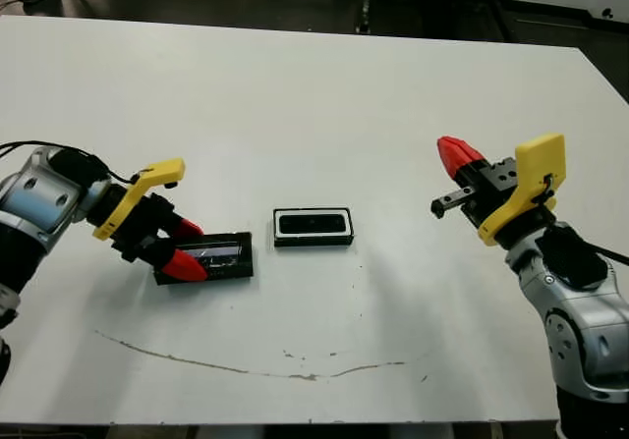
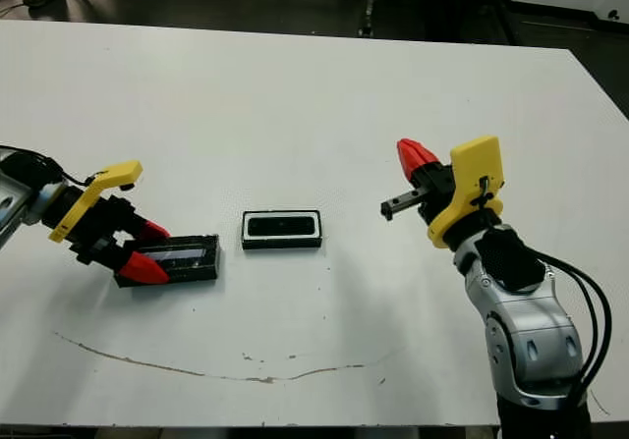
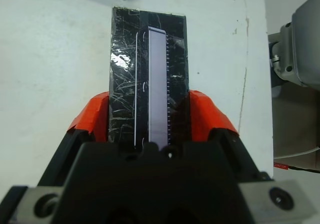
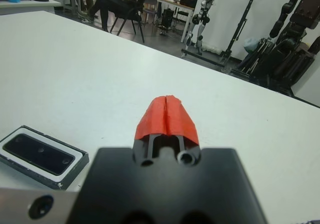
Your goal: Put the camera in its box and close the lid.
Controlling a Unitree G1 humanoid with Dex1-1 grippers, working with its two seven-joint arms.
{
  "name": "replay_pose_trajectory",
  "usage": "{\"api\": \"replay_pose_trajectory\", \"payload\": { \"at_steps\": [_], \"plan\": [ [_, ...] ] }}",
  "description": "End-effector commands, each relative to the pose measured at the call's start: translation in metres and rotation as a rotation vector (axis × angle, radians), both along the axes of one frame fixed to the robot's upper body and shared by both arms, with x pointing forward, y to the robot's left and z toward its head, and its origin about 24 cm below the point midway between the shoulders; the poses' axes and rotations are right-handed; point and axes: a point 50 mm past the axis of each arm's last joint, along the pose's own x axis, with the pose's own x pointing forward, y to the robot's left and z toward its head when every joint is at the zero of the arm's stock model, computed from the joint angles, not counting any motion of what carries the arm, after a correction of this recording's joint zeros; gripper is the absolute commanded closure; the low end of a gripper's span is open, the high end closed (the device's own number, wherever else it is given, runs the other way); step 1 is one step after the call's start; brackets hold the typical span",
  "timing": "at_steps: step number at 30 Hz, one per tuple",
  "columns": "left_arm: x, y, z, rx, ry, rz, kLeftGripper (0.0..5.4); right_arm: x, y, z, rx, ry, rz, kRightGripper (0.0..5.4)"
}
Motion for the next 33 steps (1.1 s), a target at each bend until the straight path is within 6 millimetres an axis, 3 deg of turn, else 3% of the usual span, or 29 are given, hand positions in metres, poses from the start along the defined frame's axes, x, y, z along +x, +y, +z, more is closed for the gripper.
{"api": "replay_pose_trajectory", "payload": {
  "at_steps": [1,5,12,22,33],
  "plan": [
    [0.009,0.002,0.014,-0.038,-0.120,0.048,2.25,0.000,-0.003,0.000,-0.005,0.010,-0.012,5.40],
    [0.020,0.001,0.034,-0.079,-0.336,0.085,2.25,0.000,-0.002,0.000,-0.007,0.009,-0.010,5.40],
    [0.030,-0.008,0.053,-0.170,-0.514,0.190,2.25,-0.001,-0.002,-0.002,-0.009,0.006,-0.009,5.40],
    [0.028,-0.033,0.029,-0.205,-0.498,0.169,2.25,-0.002,-0.001,-0.002,-0.012,0.009,-0.013,5.40],
    [0.025,-0.040,0.013,-0.228,-0.400,0.119,2.25,-0.002,0.000,-0.003,-0.008,0.013,-0.012,5.40]
  ]
}}
